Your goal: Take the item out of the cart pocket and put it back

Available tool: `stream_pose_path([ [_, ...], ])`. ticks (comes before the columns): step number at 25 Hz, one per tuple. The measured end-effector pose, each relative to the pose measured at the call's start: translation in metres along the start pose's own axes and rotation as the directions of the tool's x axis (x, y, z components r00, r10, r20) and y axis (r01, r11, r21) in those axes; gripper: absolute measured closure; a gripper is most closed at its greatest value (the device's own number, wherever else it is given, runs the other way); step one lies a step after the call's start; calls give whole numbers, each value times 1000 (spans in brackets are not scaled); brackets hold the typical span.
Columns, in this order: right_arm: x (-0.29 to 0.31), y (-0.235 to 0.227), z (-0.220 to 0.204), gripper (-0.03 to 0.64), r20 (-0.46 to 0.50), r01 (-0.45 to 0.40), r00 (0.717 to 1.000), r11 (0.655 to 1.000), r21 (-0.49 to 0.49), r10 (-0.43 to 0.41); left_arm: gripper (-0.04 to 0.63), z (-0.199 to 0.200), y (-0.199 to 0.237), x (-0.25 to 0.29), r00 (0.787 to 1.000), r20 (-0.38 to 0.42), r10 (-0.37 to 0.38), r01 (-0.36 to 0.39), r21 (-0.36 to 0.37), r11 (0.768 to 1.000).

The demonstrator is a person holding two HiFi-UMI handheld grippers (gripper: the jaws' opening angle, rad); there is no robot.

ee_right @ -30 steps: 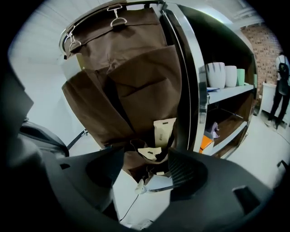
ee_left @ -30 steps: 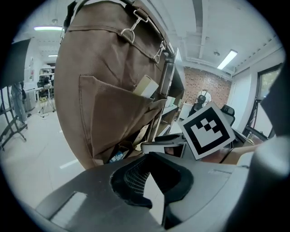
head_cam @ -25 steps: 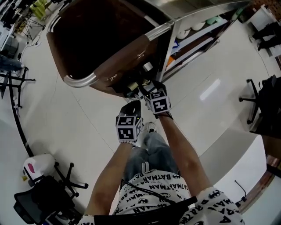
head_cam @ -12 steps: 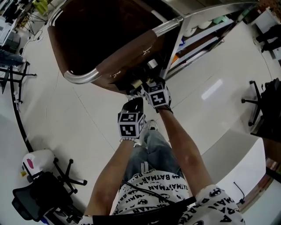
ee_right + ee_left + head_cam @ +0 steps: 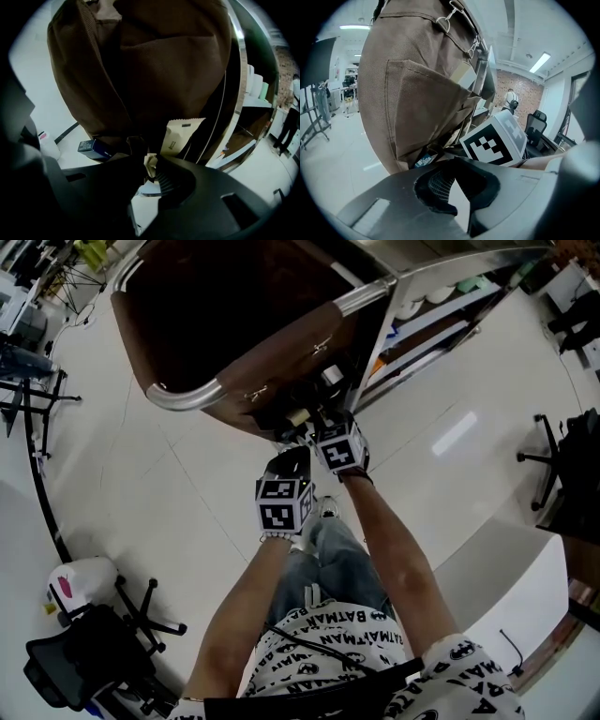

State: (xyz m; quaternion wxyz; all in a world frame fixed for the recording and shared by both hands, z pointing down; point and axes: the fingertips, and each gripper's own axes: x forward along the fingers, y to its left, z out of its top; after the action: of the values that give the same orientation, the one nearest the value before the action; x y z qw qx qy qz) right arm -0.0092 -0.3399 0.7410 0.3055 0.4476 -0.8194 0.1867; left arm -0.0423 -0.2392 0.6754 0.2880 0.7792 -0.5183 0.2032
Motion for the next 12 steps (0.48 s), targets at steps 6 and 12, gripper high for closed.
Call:
stream_pose_path([
  [6, -26, -8, 3, 532, 39, 23, 999, 998, 59, -25, 594, 0, -5, -13, 1000, -3, -5, 5, -8, 1000],
  [12, -67, -7, 18, 534, 84, 35, 996, 997, 65, -41, 594, 5, -15, -31, 1000, 12, -18, 18, -17, 1000],
])
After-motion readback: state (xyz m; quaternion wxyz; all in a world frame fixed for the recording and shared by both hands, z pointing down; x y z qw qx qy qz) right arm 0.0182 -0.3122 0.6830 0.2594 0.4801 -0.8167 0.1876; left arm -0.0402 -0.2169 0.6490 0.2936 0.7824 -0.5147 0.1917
